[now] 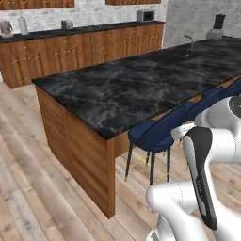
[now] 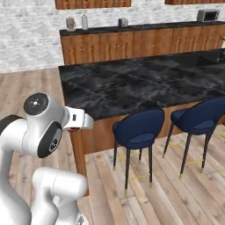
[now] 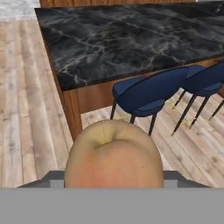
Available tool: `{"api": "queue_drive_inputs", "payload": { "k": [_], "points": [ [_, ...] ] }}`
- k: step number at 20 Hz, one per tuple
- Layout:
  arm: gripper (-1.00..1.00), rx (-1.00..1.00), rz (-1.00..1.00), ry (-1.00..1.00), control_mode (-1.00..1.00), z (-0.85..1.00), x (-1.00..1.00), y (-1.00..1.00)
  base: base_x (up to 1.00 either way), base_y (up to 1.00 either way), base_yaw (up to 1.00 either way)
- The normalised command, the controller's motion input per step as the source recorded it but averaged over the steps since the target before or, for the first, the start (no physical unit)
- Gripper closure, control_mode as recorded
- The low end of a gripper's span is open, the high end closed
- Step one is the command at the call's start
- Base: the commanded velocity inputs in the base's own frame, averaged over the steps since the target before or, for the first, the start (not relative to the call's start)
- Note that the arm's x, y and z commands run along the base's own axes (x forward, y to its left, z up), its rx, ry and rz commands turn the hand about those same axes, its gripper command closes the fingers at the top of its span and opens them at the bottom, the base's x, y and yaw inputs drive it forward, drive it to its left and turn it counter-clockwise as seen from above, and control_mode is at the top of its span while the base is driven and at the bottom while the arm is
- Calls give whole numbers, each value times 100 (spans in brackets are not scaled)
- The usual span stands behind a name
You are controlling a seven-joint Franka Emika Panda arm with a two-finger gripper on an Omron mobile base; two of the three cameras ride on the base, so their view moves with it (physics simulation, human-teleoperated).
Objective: Pick the peach and mango from the fridge and place them on the plate next to the blender to make a fruit smoothie.
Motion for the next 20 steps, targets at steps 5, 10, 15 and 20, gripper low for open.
{"api": "queue_drive_inputs", "payload": {
  "k": [5, 10, 15, 20],
  "points": [
    [100, 0, 0, 0, 100, 0, 0, 0, 0, -28, -83],
    [100, 0, 0, 0, 100, 0, 0, 0, 3, -11, -78],
    [100, 0, 0, 0, 100, 0, 0, 0, 65, -5, -58],
    [100, 0, 0, 0, 100, 0, 0, 0, 91, -40, -50]
  ]
}}
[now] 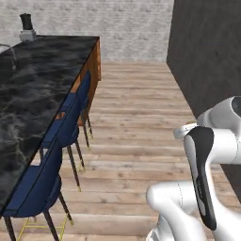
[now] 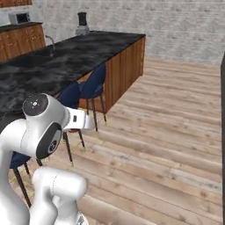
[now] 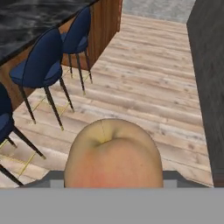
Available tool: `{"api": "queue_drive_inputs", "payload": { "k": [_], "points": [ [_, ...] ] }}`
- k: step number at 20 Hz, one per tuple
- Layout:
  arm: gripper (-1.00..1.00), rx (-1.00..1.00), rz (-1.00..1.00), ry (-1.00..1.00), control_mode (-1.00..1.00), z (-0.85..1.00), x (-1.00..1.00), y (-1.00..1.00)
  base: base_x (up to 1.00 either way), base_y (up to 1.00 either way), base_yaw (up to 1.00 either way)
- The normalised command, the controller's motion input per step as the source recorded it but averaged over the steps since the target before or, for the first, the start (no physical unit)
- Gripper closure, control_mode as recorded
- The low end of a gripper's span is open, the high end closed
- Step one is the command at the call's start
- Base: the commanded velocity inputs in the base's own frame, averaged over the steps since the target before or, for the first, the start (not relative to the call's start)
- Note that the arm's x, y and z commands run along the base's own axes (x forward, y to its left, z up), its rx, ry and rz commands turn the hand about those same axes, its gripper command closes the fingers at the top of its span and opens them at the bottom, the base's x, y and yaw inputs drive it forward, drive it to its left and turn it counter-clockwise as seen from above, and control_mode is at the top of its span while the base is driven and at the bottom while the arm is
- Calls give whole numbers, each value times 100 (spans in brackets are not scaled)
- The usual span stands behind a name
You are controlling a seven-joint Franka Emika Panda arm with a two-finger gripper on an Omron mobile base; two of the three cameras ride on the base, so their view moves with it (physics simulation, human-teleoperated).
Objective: Pick the peach and mango from the fridge and place them on the plate next to the blender to make a fruit smoothie.
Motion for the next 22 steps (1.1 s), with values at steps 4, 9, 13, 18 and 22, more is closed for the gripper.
{"api": "queue_drive_inputs", "payload": {
  "k": [4, 9, 13, 18, 22],
  "points": [
    [100, 0, 0, 0, 100, 0, 0, 0, 100, -17, -35],
    [100, 0, 0, 0, 100, 0, 0, 0, 100, 0, -22],
    [100, 0, 0, 0, 100, 0, 0, 0, 100, 0, -19],
    [100, 0, 0, 0, 100, 0, 0, 0, 100, 0, -22],
    [100, 0, 0, 0, 100, 0, 0, 0, 100, 0, -21]
  ]
}}
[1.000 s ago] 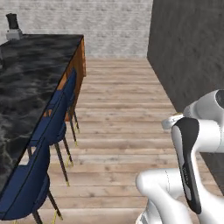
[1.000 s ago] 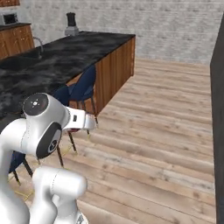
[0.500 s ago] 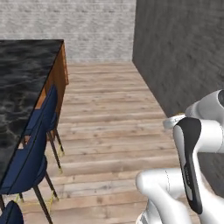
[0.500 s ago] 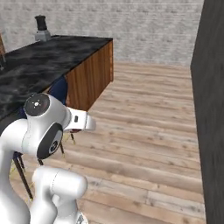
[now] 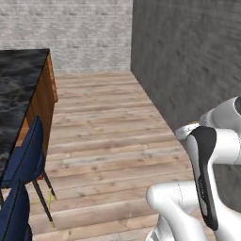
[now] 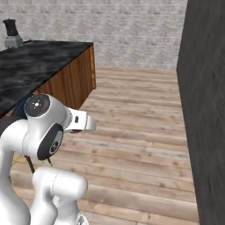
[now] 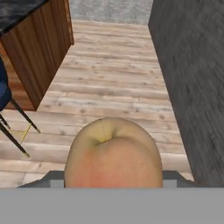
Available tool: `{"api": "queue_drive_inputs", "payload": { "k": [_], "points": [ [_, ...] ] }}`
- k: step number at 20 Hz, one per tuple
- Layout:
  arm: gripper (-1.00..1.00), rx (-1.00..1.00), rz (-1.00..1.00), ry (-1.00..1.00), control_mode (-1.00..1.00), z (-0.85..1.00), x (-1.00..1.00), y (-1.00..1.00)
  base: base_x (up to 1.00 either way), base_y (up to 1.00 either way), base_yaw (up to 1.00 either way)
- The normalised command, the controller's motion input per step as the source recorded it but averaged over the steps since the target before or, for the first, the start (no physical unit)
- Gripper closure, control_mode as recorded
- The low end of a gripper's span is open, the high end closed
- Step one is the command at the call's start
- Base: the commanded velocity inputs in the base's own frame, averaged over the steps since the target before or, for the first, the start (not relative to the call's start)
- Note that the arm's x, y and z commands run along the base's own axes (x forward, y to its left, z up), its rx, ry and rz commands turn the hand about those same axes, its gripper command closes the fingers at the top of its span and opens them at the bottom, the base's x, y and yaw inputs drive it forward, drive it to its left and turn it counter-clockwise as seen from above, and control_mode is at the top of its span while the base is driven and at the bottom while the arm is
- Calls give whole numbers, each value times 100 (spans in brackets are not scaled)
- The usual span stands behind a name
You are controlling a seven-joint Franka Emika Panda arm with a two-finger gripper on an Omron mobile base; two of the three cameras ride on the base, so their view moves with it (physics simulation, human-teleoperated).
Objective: Pick the peach and mango from the fridge and place them on the plate next to the blender to make a fruit smoothie.
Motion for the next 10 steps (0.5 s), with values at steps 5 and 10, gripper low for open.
{"api": "queue_drive_inputs", "payload": {
  "k": [5, 10],
  "points": [
    [100, 0, 0, 0, 100, 0, 0, 0, 100, 0, -17],
    [100, 0, 0, 0, 100, 0, 0, 0, 100, 0, -18]
  ]
}}
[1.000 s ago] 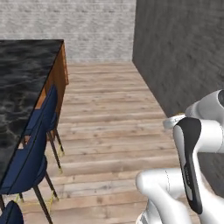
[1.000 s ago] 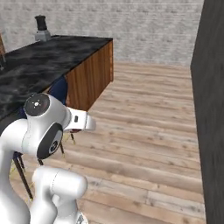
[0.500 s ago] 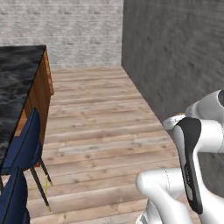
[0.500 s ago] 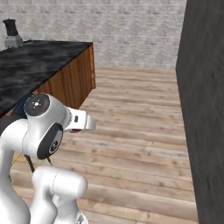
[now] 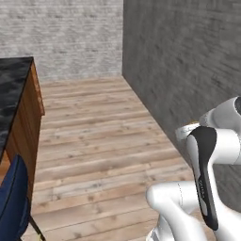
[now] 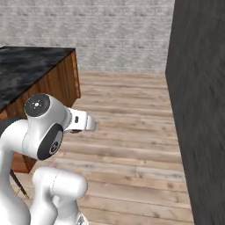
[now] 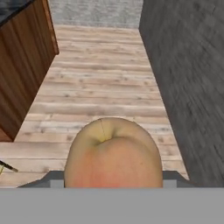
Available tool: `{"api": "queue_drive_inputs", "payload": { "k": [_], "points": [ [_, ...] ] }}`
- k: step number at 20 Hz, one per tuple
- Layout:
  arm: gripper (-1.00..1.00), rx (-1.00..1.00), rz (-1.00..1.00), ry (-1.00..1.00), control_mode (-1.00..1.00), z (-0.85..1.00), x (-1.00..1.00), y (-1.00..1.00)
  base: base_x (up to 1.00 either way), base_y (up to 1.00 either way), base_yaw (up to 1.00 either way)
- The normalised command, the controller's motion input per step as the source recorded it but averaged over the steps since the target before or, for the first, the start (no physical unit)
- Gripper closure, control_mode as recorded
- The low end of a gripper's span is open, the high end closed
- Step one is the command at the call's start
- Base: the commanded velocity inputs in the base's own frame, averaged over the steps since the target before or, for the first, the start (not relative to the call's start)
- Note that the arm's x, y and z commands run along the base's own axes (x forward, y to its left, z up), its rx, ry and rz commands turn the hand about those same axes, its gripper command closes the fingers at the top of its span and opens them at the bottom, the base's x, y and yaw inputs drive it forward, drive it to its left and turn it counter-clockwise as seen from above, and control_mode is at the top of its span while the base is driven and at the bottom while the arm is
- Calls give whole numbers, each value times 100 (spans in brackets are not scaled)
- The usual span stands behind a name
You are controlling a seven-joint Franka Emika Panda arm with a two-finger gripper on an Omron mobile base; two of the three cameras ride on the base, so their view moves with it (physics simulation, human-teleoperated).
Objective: Pick the peach and mango from the fridge and place them on the plate next to the blender to make a fruit smoothie.
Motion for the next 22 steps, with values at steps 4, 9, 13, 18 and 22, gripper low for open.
{"api": "queue_drive_inputs", "payload": {
  "k": [4, 9, 13, 18, 22],
  "points": [
    [100, 0, 0, 0, 100, 0, 0, 0, 100, 0, -17],
    [100, 0, 0, 0, 100, 0, 0, 0, 100, 0, -16],
    [100, 0, 0, 0, 100, 0, 0, 0, 100, 0, -4],
    [100, 0, 0, 0, 100, 0, 0, 0, 100, 0, -1],
    [100, 0, 0, 0, 100, 0, 0, 0, 100, 11, 0]
  ]
}}
